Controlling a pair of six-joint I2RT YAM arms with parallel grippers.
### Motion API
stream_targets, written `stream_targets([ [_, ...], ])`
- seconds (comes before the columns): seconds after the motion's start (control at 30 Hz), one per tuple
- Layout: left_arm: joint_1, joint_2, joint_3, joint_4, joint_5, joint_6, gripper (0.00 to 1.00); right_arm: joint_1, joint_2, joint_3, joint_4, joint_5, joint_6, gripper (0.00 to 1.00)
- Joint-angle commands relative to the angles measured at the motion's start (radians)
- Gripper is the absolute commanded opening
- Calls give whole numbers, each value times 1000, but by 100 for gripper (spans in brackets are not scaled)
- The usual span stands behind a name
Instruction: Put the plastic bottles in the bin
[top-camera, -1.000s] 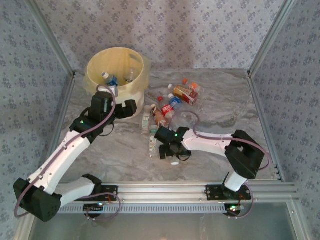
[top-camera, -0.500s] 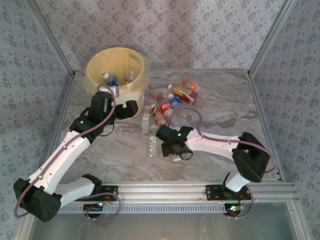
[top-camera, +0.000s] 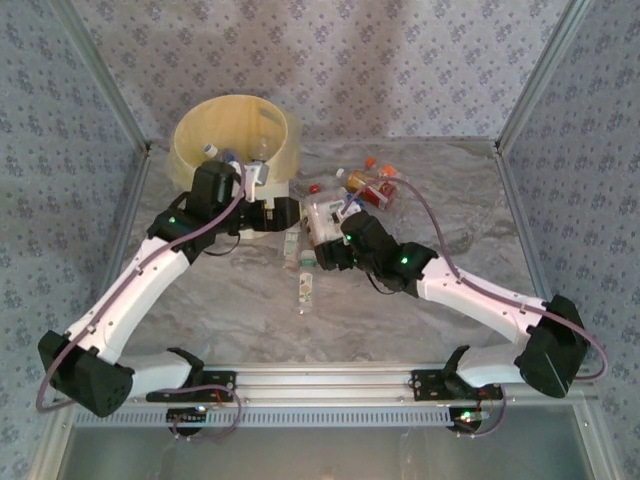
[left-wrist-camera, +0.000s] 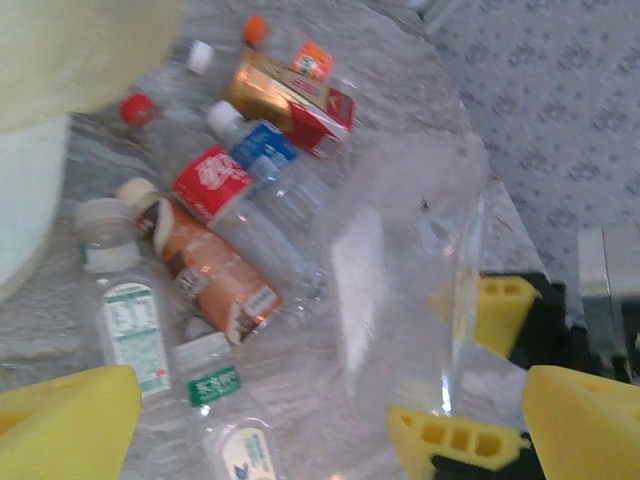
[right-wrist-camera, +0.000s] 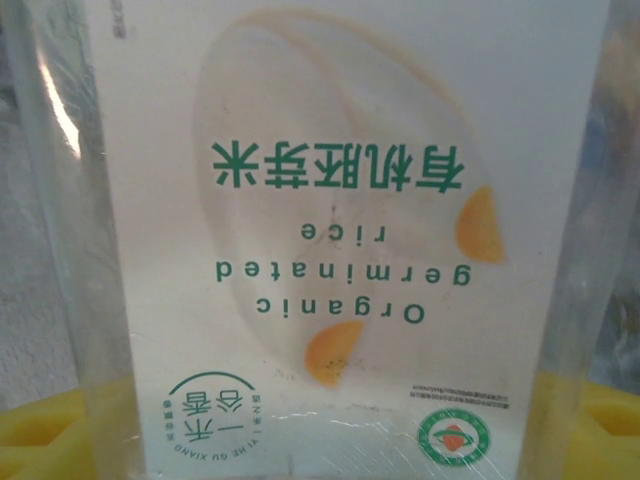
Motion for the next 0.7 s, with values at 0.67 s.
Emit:
stream_targets([
  [0.67,-48,94,9,167,-7,-77,60,38,73,98,278,-208,-147,61],
])
